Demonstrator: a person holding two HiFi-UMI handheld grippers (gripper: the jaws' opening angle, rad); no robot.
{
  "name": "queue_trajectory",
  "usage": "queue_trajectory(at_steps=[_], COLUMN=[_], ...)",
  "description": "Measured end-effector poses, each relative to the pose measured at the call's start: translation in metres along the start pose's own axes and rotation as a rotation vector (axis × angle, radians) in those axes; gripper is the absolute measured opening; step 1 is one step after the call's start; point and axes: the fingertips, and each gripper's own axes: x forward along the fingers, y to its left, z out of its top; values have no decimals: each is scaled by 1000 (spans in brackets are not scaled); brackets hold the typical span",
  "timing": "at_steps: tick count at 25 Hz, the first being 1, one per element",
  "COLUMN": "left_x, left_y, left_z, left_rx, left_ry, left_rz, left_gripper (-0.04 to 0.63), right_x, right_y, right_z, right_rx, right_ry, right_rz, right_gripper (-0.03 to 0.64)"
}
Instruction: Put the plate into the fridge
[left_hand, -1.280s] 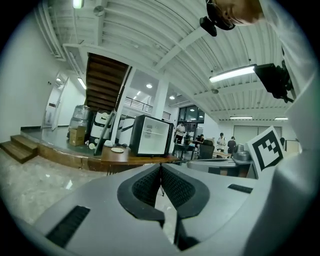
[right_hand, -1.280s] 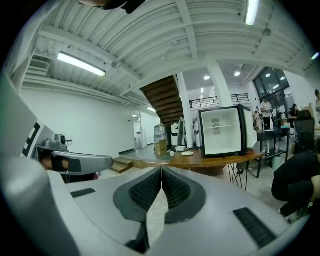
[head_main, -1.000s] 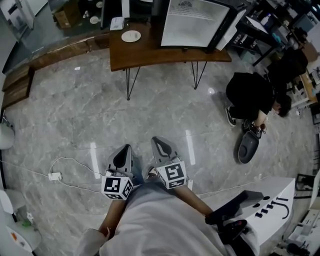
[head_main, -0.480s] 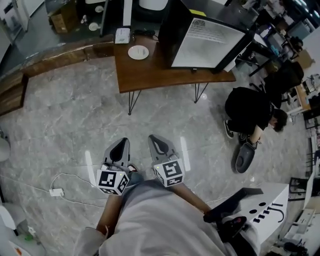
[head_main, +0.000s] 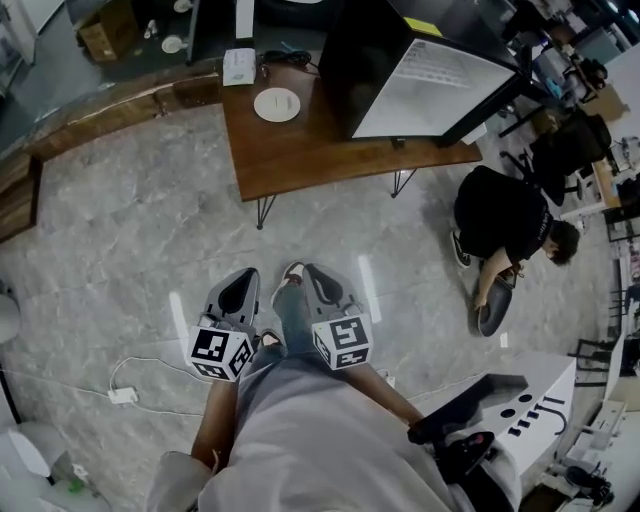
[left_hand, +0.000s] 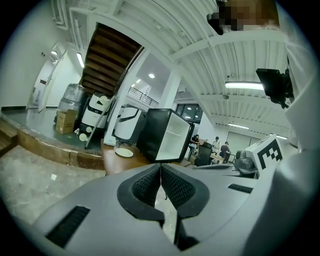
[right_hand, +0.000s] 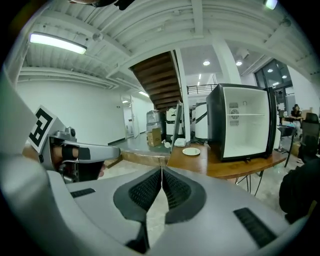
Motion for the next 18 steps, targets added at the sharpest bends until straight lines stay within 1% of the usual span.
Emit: queue_trajectory(at_steps=[3,4,6,8,11,13,15,18], left_x=[47,67,113,159,224,268,309,364], left_y=[29,38,53,65,88,107,125,151], left_z=[10,16,32,54,90,109,126,154], left_rx=[21,31,43,58,138,190,234,322], left_ry=[20,26,46,70,95,118,137,157], left_rz=[-2,-8,-37,-67,-68,-64,-73,-74], left_gripper=[20,20,20,20,20,20,20,21], right_x=[48,66,103,139,189,222,257,300], right_y=[-25,-38,-76,-117,-176,-209,-232,-256], right_z=[10,16,33,58,98,114,122,133], right_rx=[23,30,45,75,128,152,160,169], right_ry=[-7,-14,-27,-46,-94,-104,-82,-53], right_rz=[8,-4,-55,-91,-132,-152,-140,-123], right_gripper=[18,18,18,18,18,18,19,18])
